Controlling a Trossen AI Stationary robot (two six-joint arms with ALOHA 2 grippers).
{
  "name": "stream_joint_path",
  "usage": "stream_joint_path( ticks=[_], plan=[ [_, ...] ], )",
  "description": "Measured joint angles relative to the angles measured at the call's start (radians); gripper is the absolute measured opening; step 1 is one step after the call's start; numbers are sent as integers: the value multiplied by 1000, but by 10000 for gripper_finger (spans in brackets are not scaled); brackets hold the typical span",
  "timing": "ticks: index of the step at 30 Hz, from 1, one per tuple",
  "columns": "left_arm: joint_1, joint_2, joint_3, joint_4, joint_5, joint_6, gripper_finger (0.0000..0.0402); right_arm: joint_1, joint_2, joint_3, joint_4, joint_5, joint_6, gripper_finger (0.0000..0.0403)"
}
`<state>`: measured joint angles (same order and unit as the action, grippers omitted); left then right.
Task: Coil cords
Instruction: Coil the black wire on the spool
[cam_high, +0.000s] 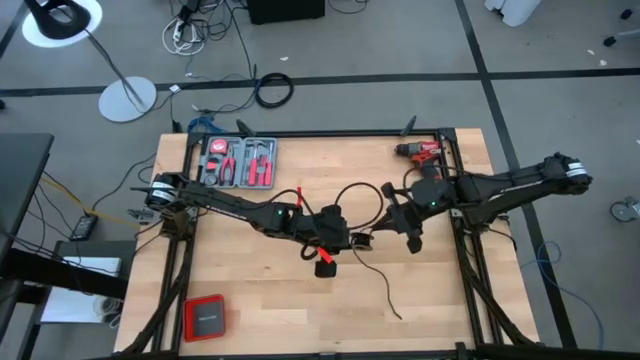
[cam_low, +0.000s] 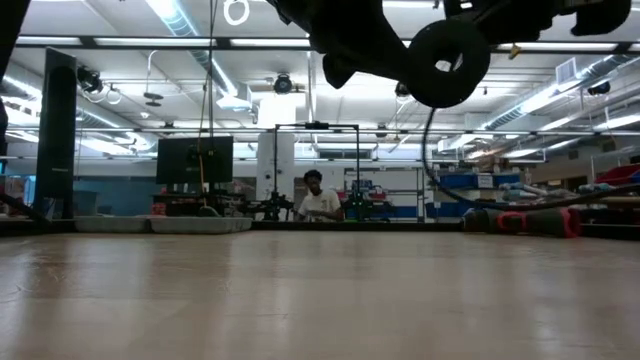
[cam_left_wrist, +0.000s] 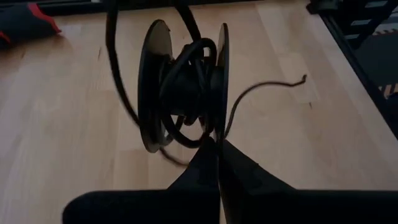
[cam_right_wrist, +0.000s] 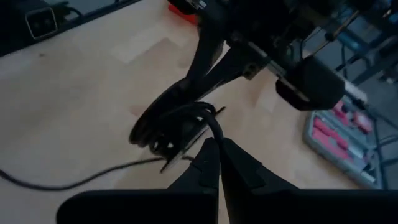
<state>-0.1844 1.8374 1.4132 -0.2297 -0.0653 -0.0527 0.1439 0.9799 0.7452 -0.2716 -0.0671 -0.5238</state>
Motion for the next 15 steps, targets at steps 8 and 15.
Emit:
stream_joint_path(
  ticks=[8,15],
  plan=[
    [0,0,0,17,41,5,0,-42,75,0,145,-51,-116,2],
    [1,0,0,30,53,46,0,-87,151,0,237,-156,-106,6]
  ],
)
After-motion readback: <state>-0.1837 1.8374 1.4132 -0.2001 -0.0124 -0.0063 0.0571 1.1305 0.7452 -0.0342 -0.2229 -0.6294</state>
